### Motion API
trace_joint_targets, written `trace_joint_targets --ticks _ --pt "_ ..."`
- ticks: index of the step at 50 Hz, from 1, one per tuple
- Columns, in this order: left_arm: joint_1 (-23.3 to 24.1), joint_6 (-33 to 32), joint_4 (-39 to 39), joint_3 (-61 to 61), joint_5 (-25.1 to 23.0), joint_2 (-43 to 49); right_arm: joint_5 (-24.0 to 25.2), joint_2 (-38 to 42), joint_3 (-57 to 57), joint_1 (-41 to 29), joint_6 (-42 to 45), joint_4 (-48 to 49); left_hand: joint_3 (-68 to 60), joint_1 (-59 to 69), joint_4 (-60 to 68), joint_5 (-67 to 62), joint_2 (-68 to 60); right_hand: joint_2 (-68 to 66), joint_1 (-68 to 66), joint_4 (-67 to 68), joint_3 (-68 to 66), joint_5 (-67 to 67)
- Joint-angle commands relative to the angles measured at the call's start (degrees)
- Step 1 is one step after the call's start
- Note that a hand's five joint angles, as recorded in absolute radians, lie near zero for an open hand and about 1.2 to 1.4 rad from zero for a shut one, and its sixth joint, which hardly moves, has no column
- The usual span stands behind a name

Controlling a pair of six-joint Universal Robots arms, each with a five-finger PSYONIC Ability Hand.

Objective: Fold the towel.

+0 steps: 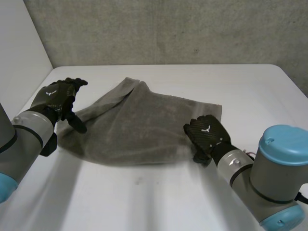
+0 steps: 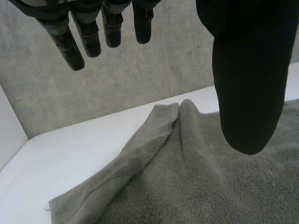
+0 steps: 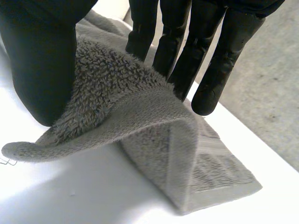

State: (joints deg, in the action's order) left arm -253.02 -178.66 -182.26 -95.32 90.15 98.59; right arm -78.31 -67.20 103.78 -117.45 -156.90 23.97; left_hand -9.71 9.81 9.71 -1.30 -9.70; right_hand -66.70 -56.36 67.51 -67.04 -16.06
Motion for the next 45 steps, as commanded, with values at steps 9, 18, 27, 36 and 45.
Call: trace_joint_targets --ticks 9,18,27,36,45 --pt "-1.95 -1.08 -1.17 -0.84 0.03 3.89 0.53 2.34 -0.86 1.53 -0.16 -0.5 -1.68 1.58 1.68 -0.09 -1.7 22.81 12.46 -23.61 23.15 -17.83" --pt "-2.48 -1.43 -1.43 -0.83 -0.06 4.77 0.27 7.87 -2.97 1.44 0.11 -0.68 -1.51 1.41 1.51 0.08 -1.53 28.7 18.36 -29.51 29.04 -11.94" --pt "-2.83 -1.43 -1.52 -1.19 -0.06 4.77 0.27 6.12 -2.18 1.44 0.02 -0.41 -1.68 1.58 1.68 -0.09 -1.7 -12.76 -23.1 11.95 -12.42 -53.4" --pt "-3.01 -1.61 -1.61 -1.36 0.03 4.86 0.18 -0.39 -1.74 3.63 -0.6 -0.68 -2.18 2.08 2.18 -0.59 -2.2 -13.3 -23.64 12.49 -12.96 -53.94" --pt "-5.9 -8.26 -1.61 -1.54 -2.15 7.84 1.05 -2.85 -4.36 9.68 -0.24 -9.09 -4.87 4.77 4.87 -3.28 -4.89 -13.3 -23.64 12.49 -12.96 -53.94"
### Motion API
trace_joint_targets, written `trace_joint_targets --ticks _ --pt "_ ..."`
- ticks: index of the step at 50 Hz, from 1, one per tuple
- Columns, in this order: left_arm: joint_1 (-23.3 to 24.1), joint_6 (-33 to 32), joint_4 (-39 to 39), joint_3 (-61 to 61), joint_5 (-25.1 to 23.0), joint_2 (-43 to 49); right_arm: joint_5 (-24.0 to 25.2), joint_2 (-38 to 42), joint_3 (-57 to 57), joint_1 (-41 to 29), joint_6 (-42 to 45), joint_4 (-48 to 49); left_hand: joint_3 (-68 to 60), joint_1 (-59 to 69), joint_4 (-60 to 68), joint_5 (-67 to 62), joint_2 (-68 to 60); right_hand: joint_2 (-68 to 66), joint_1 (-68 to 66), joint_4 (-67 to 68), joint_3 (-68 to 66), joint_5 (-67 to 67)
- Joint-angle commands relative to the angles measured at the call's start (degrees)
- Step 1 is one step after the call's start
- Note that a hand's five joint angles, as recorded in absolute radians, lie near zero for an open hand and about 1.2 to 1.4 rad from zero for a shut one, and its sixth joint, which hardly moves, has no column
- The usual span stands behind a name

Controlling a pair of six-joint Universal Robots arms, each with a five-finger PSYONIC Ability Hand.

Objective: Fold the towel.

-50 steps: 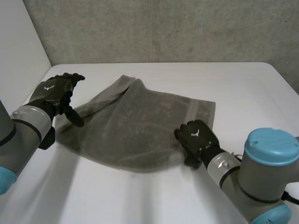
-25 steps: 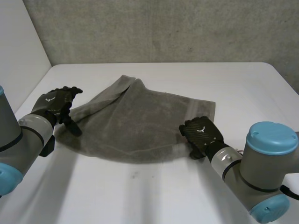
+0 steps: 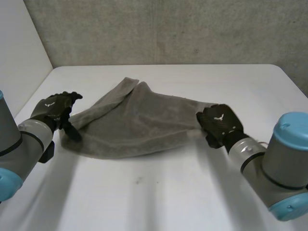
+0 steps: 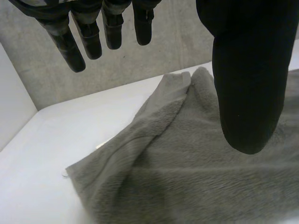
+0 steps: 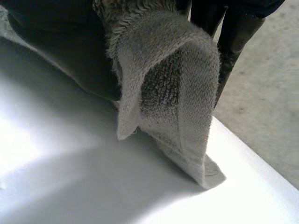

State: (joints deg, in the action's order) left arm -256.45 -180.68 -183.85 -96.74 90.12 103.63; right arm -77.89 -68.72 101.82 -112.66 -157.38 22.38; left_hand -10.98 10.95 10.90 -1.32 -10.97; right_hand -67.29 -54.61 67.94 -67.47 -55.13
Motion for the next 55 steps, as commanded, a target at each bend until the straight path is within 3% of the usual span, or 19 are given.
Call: trace_joint_targets --ticks 1,9,20,33,55 --pt "-3.0 -9.31 0.07 -0.03 -3.88 3.77 0.64 -1.33 -3.72 7.0 0.15 -9.96 -3.61 3.64 3.69 -3.27 -3.62 -12.71 -25.39 12.06 -12.53 -14.87" --pt "-6.78 -19.61 0.42 -1.08 -11.88 9.22 4.06 1.3 -6.63 13.69 0.93 -15.09 -10.8 10.83 10.88 -10.47 -10.82 -12.71 -25.39 12.06 -12.53 -14.87" --pt "-6.35 -20.24 -0.19 -3.28 -21.03 10.9 4.85 3.59 -7.25 14.31 1.02 -14.91 -19.56 19.6 19.65 -19.23 -19.58 -12.71 -25.39 12.06 -12.53 -14.87" --pt "-7.57 -22.61 -6.43 -2.58 -21.83 12.47 4.86 3.77 -7.16 14.4 1.38 -14.91 -27.32 27.35 27.4 -26.98 -27.33 -12.71 -25.39 12.06 -12.53 -14.87" --pt "-7.05 -26.3 -6.87 0.23 -21.83 17.49 4.86 4.03 -6.81 14.31 1.46 -14.82 -27.83 27.86 27.91 -27.49 -27.84 -12.71 -25.39 12.06 -12.53 -14.87"
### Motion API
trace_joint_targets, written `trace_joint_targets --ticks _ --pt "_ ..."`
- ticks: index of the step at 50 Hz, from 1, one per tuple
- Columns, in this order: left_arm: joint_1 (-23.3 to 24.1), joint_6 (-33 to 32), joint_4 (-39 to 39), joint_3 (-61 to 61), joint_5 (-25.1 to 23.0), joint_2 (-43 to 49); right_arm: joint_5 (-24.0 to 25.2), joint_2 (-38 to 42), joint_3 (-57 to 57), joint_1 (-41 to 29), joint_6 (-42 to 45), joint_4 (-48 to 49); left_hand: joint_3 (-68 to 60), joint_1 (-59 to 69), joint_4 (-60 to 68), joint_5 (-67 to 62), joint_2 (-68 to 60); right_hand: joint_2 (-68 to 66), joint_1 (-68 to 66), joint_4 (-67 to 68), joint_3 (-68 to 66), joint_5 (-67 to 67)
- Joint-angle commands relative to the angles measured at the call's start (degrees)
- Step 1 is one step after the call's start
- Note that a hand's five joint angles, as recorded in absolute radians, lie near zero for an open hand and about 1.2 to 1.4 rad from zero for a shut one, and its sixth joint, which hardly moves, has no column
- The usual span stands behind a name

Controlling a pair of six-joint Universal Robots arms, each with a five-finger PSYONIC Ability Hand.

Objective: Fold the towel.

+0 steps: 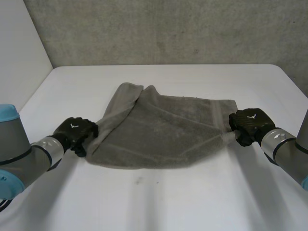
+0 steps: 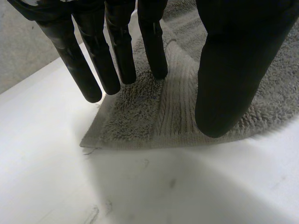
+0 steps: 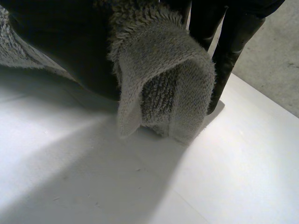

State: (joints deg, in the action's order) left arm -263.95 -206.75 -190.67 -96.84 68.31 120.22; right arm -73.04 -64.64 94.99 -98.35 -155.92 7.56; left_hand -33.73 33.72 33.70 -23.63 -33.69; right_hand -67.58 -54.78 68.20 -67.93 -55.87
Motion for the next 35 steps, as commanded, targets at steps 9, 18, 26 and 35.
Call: trace_joint_targets --ticks 9,18,26,35 --pt "1.42 -0.14 -0.66 0.51 -0.11 1.06 0.0 -0.14 0.02 0.0 0.0 0.0 -27.78 27.8 27.82 -27.89 -27.83 -12.42 -25.22 11.8 -12.07 -14.13" --pt "1.86 -0.23 -3.38 0.77 0.07 0.89 -0.17 -0.31 -0.33 0.0 0.0 0.0 -46.27 46.28 46.3 -46.37 -46.31 -12.42 -25.22 11.8 -12.07 -14.13" --pt "1.69 -0.4 -2.86 1.04 0.86 -0.42 -0.26 -1.54 -1.82 0.0 -0.09 -1.49 -46.27 46.28 46.3 -46.37 -46.31 -12.42 -25.22 11.8 -12.07 -14.13" --pt "1.16 -2.34 4.85 -0.54 7.61 -21.84 -0.44 -7.96 -9.72 -0.17 13.06 -28.07 -46.27 46.28 46.3 -46.37 -46.31 -12.42 -25.22 11.8 -12.07 -14.13"
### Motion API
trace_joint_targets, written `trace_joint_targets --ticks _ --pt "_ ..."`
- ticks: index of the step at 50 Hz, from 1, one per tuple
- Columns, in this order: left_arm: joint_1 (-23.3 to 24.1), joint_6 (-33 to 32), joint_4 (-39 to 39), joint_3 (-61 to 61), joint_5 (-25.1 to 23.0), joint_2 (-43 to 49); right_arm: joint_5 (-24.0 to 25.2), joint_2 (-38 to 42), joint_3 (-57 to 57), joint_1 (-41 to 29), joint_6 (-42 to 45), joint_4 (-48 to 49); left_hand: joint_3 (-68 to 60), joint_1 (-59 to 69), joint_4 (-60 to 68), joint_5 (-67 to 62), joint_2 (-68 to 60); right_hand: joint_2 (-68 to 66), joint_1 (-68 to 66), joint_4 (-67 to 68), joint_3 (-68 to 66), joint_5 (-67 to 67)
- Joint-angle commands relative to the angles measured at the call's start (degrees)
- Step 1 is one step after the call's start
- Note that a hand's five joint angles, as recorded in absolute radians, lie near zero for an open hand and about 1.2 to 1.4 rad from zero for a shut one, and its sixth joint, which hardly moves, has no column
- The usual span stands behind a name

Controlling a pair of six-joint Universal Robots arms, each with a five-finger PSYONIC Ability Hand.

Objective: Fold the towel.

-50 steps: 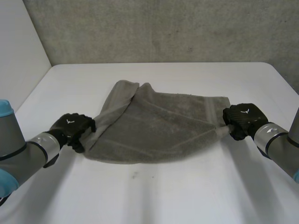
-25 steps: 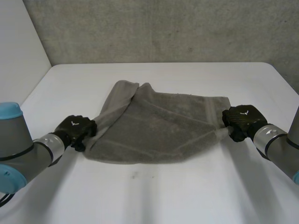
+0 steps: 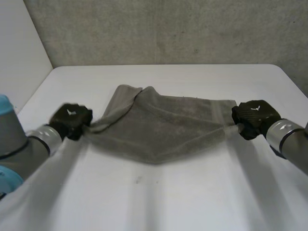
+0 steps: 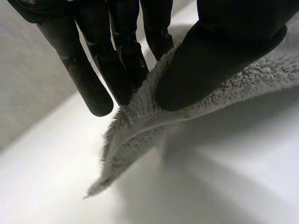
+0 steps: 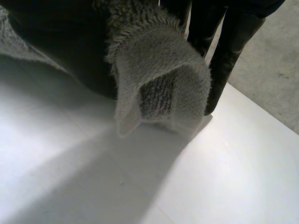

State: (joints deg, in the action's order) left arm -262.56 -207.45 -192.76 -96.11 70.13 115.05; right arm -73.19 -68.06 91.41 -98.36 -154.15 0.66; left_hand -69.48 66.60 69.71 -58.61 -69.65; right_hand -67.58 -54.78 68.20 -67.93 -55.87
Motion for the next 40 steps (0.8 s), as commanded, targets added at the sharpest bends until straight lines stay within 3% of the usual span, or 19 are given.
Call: trace_joint_targets --ticks 1,5,11,17,23,25,29,31,32,34,35,38,40 --pt "-0.23 -1.65 6.96 -1.27 5.81 -16.7 -0.28 -4.54 -6.16 -0.17 11.33 -21.22 -10.52 13.4 10.29 -11.39 -10.35 -12.42 -25.22 11.8 -12.07 -14.13" --pt "-0.15 -2.17 16.42 -1.8 8.35 -23.55 -0.64 -4.8 -7.74 -0.08 21.75 -32.97 -10.52 13.4 10.29 -11.39 -10.35 -12.42 -25.22 11.8 -12.07 -14.13" --pt "0.29 -6.03 24.96 -5.22 9.15 -22.6 -3.26 -4.02 -7.65 -0.7 26.88 -36.25 -10.52 13.4 10.29 -11.39 -10.35 -12.42 -25.22 11.8 -12.07 -14.13" --pt "0.38 -10.0 25.59 -4.79 11.17 -17.14 -7.05 -1.73 -9.59 -1.31 27.41 -35.99 -10.52 13.4 10.29 -11.39 -10.35 -12.42 -25.22 11.8 -12.07 -14.13" --pt "3.9 -13.42 25.59 5.5 17.5 -8.79 -10.74 3.72 -19.52 -4.39 26.79 -34.41 -10.52 13.4 10.29 -11.39 -10.35 -12.42 -25.22 11.8 -12.07 -14.13" --pt "7.05 -13.86 25.59 15.55 20.04 -3.63 -11.27 6.17 -26.95 -6.14 25.66 -30.22 -10.52 13.4 10.29 -11.39 -10.35 -12.42 -25.22 11.8 -12.07 -14.13" --pt "8.82 -13.25 25.33 28.7 21.54 0.61 -12.06 8.12 -35.69 -7.02 22.84 -22.98 -10.52 13.4 10.29 -11.39 -10.35 -12.42 -25.22 11.8 -12.07 -14.13" --pt "9.96 -12.81 23.93 45.32 21.98 4.9 -13.55 8.64 -43.74 -7.11 18.99 -13.63 -10.52 13.4 10.29 -11.39 -10.35 -12.42 -25.22 11.8 -12.07 -14.13" --pt "9.96 -12.81 23.92 45.4 21.98 4.92 -13.55 8.64 -43.78 -7.11 18.97 -13.58 -10.52 13.4 10.29 -11.39 -10.35 -12.42 -25.22 11.8 -12.07 -14.13" --pt "10.66 -10.45 19.73 60.97 21.9 7.81 -14.34 7.6 -48.07 -7.2 15.91 -1.77 -10.52 13.4 10.29 -11.39 -10.35 -12.42 -25.22 11.8 -12.07 -14.13" --pt "10.66 -10.43 19.7 61.04 21.89 7.82 -14.35 7.59 -48.08 -7.2 15.9 -1.71 -10.52 13.4 10.29 -11.39 -10.35 -12.42 -25.22 11.8 -12.07 -14.13" --pt "10.84 -1.59 9.54 72.8 22.33 8.96 -14.61 3.91 -46.51 -7.2 14.4 12.49 -10.52 13.4 10.29 -11.39 -10.35 -12.42 -25.22 11.8 -12.07 -14.13" --pt "10.75 1.31 7.07 72.65 22.42 8.53 -14.43 3.38 -45.63 -7.2 14.4 14.01 -10.52 13.4 10.29 -11.39 -10.35 -12.42 -25.22 11.8 -12.07 -14.13"
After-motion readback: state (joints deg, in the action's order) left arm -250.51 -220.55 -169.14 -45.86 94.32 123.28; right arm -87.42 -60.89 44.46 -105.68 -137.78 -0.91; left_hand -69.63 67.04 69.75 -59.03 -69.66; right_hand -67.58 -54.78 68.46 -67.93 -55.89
